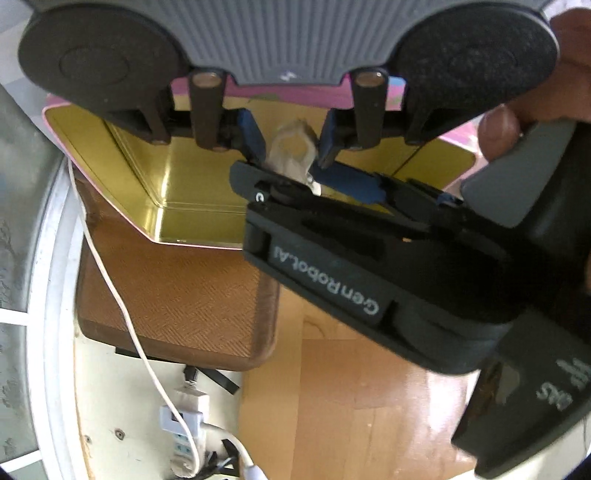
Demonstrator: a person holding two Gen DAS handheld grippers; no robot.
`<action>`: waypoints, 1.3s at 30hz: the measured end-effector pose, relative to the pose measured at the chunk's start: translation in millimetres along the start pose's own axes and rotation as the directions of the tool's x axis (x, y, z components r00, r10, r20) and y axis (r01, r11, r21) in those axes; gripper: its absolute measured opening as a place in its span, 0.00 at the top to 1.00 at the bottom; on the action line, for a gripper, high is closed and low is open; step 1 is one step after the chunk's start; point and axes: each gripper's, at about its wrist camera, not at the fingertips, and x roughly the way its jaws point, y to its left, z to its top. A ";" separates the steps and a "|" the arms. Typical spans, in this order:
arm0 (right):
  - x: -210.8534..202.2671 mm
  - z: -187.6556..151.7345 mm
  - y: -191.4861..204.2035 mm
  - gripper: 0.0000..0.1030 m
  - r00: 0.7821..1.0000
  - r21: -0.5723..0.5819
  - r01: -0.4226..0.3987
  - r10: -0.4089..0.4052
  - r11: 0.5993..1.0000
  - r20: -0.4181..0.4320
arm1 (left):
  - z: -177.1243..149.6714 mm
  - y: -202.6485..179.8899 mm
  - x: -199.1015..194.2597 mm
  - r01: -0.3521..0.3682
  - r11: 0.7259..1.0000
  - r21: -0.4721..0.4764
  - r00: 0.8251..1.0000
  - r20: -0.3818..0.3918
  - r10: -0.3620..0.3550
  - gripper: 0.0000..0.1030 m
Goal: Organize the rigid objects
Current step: 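Carry the clothespin into the pink tin and open the left gripper, then move the left gripper back to the red-and-black figurine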
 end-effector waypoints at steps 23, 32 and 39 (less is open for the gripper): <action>-46.7 -27.1 121.8 0.54 0.955 0.002 -0.290 0.289 0.957 -0.068 | -157.8 115.5 -217.8 -0.497 0.864 -0.082 0.834 0.227 0.502 0.30; -8.2 4.9 238.1 0.53 0.881 -0.184 -0.471 0.449 0.862 -0.151 | -189.9 203.2 -275.2 -0.546 0.739 -0.394 0.734 0.201 0.649 0.30; 43.0 17.0 304.1 0.43 0.843 -0.190 -0.528 0.482 0.828 -0.240 | -195.5 212.8 -283.9 -0.455 0.748 -0.484 0.748 0.249 0.616 0.30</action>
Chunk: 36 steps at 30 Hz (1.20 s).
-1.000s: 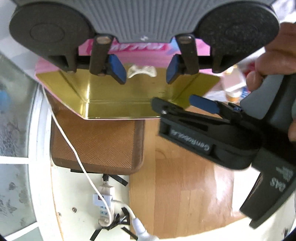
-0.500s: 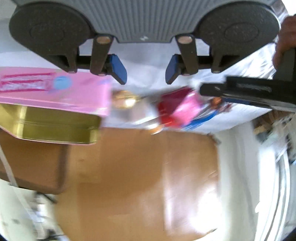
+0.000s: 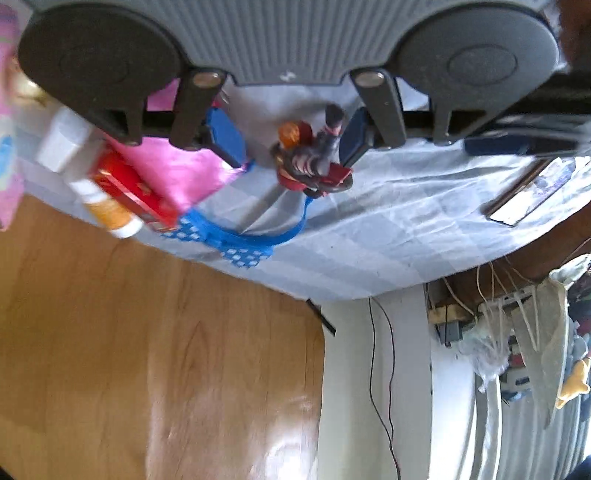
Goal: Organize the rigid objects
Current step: 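Move the left gripper back to the red-and-black figurine, then close the left gripper on the red-and-black figurine and lift it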
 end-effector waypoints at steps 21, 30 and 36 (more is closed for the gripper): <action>-108.1 -87.6 -52.6 0.53 0.994 -0.056 0.002 -0.008 0.998 -0.105 | -11.8 -38.8 8.0 0.085 0.972 0.218 0.995 -0.076 -0.070 0.22; -182.1 -131.9 -113.9 0.52 0.968 0.063 0.236 -0.230 0.970 -0.097 | -43.8 -130.0 21.7 0.375 0.885 0.274 0.911 -0.284 -0.298 0.22; -200.5 -158.3 -120.3 0.41 0.970 0.101 0.238 -0.231 0.966 -0.080 | -56.1 -175.4 34.4 0.503 0.835 0.223 0.825 -0.412 -0.387 0.22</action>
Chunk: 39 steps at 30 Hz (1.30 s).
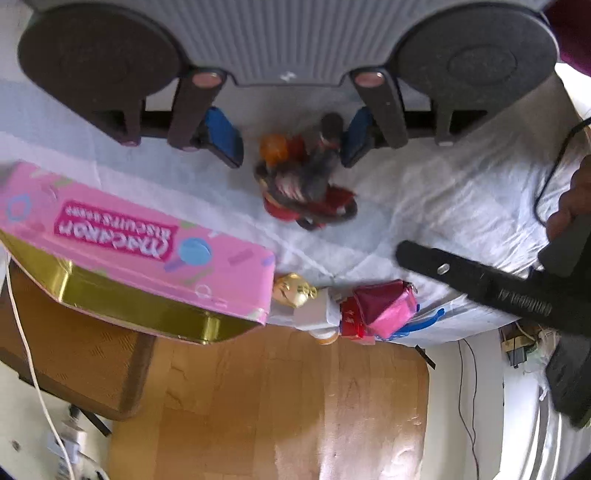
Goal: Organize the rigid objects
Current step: 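Close the left gripper on the red-and-black figurine and lift it, then lower the figurine into the pink tin and open the left gripper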
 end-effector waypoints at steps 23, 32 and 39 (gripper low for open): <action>2.3 -4.8 -4.9 0.39 0.998 0.067 -0.050 0.047 0.996 0.038 | 12.3 -24.7 43.5 0.180 0.973 -0.144 0.968 -0.152 -0.201 0.18; 0.2 -4.7 -0.8 0.60 0.997 0.065 -0.039 0.035 0.997 0.064 | 23.1 -40.0 50.3 0.190 0.978 -0.084 0.969 -0.142 -0.201 0.33; -15.0 36.2 -14.6 0.60 0.964 0.073 0.032 -0.050 0.997 0.260 | 90.8 -67.9 36.5 0.191 0.980 0.058 0.981 0.021 -0.192 0.33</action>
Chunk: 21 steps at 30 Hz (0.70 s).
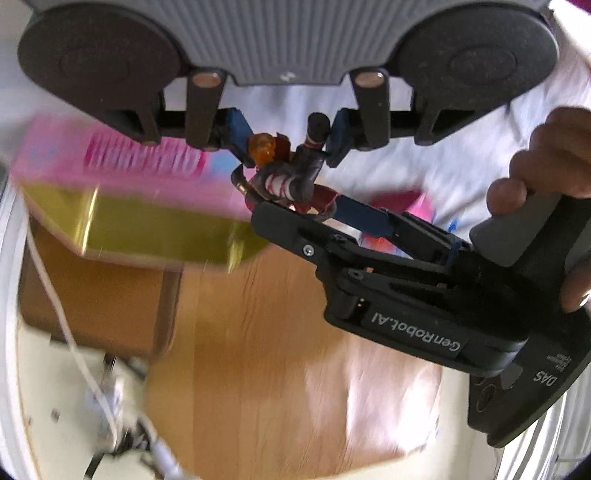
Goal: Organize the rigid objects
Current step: 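Lower the figurine into the pink tin and open the left gripper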
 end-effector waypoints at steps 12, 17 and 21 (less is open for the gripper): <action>98.0 41.3 -50.9 0.59 0.997 0.100 0.072 -0.073 0.992 0.013 | 57.6 27.7 86.1 -0.094 0.995 0.021 0.995 0.018 0.093 0.32; 117.7 32.5 -63.4 0.58 0.997 0.133 0.083 -0.082 0.988 -0.017 | 57.5 33.6 110.6 -0.120 0.993 0.003 0.993 -0.013 0.120 0.31; 126.2 26.1 -70.5 0.56 0.995 0.133 0.095 -0.094 0.987 -0.009 | 57.6 30.3 121.0 -0.174 0.984 0.030 0.985 -0.008 0.174 0.31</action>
